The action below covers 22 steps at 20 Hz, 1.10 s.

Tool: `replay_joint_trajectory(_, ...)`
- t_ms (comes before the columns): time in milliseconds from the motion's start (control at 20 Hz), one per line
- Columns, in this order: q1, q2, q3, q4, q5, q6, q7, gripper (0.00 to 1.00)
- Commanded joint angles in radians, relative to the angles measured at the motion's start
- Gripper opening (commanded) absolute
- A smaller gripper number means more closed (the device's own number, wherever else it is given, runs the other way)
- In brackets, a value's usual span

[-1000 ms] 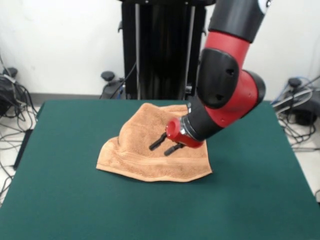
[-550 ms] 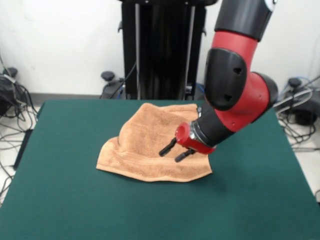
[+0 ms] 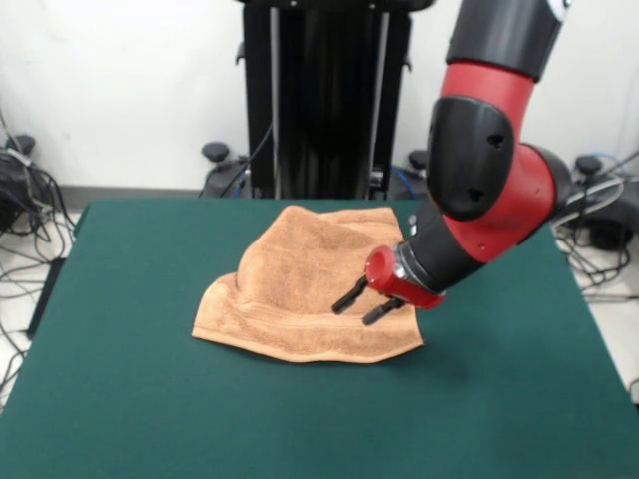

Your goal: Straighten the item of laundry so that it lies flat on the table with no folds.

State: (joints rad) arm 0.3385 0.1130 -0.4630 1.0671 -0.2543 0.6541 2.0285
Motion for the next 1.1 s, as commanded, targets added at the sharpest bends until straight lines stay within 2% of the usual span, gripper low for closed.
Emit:
replay_joint_trajectory(50, 0.047, 0.094, -0.007, -0.098, 0.078, 0.097, 0.302, 1.00)
replay_joint_trajectory(500, 0.086, 0.158, -0.050, -0.165, 0.146, 0.123, 0.335, 1.00)
replay_joint_trajectory(1100, 0.131, 0.150, -0.070, -0.157, 0.209, 0.182, 0.335, 1.00)
